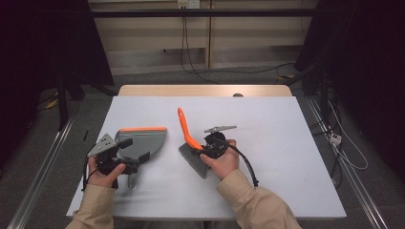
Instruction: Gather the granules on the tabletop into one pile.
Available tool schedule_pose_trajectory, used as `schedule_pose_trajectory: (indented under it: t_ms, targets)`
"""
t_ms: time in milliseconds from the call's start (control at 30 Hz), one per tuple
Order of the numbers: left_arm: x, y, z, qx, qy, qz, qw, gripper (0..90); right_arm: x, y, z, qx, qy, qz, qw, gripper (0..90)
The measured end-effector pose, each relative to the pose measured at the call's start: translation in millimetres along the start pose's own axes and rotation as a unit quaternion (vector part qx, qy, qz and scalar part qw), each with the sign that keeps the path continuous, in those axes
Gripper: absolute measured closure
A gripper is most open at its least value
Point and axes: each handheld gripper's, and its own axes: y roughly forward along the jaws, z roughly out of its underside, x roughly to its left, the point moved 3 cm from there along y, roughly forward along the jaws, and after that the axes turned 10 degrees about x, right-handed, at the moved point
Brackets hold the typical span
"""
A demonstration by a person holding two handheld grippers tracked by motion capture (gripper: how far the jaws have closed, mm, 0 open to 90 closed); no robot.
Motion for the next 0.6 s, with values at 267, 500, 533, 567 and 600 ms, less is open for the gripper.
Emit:
schedule_pose_trajectory:
  t_ms: [267, 500, 533, 567, 600]
  targets:
    - [-0.9, 1.6, 0.0, 0.002, 0.001, 0.0, 1.0, 4.7, -18.8, -14.4, 5.9, -0.007, 0.022, 0.013, 0.9996, 70.9]
    - [-1.6, 2.3, -0.1, 0.003, 0.002, 0.0, 1.0, 4.8, -27.7, -21.6, 10.7, -0.012, 0.033, 0.018, 0.9992, 70.8]
    - [-1.6, 2.2, -0.1, 0.003, 0.002, 0.0, 1.0, 4.8, -29.1, -22.5, 11.3, -0.013, 0.034, 0.016, 0.9992, 70.9]
    - [-1.5, 2.1, -0.1, 0.003, 0.002, -0.001, 1.0, 4.8, -30.3, -23.5, 12.0, -0.014, 0.036, 0.017, 0.9991, 70.9]
    - [-1.4, 1.9, -0.1, 0.002, 0.002, -0.001, 1.0, 4.8, -31.6, -24.6, 12.8, -0.014, 0.038, 0.018, 0.999, 70.8]
